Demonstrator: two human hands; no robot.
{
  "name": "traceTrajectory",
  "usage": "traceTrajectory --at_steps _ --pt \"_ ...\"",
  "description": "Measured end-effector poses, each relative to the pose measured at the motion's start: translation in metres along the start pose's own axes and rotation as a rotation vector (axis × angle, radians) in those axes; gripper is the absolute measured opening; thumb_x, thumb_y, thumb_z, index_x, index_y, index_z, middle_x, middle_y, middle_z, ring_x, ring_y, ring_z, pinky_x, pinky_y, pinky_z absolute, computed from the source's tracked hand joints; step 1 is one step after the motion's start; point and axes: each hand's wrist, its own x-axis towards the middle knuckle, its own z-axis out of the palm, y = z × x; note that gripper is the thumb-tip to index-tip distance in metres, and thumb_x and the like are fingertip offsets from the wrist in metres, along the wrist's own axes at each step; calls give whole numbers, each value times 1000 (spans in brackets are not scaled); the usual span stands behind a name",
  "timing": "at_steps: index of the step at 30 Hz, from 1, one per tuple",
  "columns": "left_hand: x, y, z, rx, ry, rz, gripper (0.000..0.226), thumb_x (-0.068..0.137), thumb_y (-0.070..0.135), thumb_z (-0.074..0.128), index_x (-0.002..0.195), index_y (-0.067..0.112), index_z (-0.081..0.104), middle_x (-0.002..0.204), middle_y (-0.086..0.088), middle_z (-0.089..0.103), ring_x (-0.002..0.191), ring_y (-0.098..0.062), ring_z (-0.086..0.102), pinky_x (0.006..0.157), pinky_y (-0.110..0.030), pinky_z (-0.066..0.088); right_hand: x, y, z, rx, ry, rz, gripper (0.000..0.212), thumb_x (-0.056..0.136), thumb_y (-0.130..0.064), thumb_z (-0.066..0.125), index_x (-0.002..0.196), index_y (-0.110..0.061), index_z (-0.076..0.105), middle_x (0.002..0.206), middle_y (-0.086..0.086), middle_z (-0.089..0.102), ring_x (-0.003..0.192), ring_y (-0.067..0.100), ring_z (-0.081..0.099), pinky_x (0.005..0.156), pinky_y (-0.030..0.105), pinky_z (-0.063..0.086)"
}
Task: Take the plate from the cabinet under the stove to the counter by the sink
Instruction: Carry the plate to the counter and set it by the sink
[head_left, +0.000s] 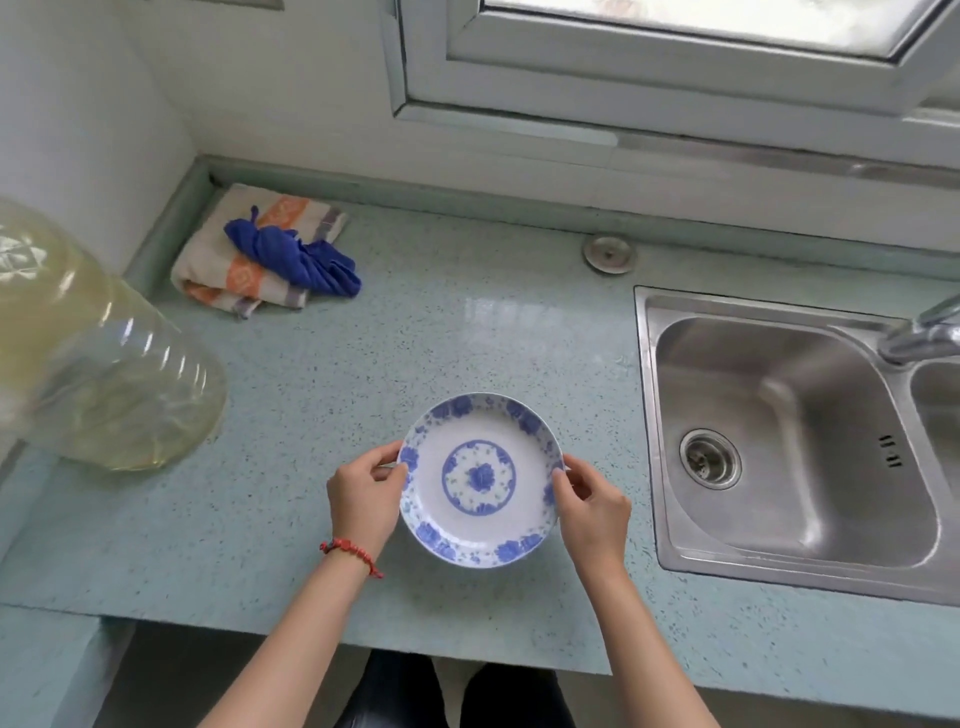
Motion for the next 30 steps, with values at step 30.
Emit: traceTrajectory --at_steps 30 --pt "145 29 60 -21 -6 31 27 77 0 65 104 4 65 97 -15 71 74 -13 61 76 -22 47 144 -30 54 -41 -59 -19 24 87 -16 56 109 -8 63 93 12 69 79 18 59 77 34 51"
